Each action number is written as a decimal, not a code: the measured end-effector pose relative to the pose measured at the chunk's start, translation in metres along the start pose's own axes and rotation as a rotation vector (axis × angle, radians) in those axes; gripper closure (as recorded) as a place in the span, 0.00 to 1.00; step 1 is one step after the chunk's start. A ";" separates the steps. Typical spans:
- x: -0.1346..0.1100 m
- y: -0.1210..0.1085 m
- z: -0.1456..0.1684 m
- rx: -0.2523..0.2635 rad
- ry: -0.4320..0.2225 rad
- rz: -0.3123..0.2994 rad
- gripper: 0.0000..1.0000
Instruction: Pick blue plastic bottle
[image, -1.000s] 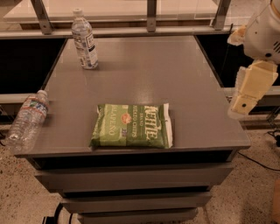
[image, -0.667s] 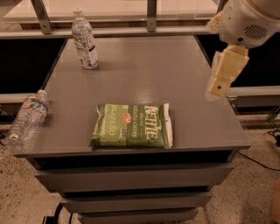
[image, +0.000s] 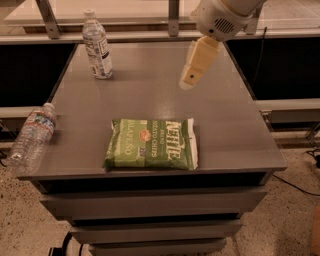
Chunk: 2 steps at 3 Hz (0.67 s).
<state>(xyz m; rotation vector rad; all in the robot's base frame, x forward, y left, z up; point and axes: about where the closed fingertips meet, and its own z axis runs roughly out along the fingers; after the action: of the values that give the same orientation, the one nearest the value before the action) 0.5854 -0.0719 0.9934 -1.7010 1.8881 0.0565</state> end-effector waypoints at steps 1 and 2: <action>-0.031 -0.022 0.039 0.054 -0.104 0.078 0.00; -0.048 -0.047 0.078 0.077 -0.216 0.201 0.00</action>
Offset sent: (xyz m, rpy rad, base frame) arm 0.1244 0.0930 -0.0461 0.4721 -0.0020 -0.2231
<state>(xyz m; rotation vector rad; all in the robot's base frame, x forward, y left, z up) 0.6594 -0.0054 0.9671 -1.3907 1.8663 0.2341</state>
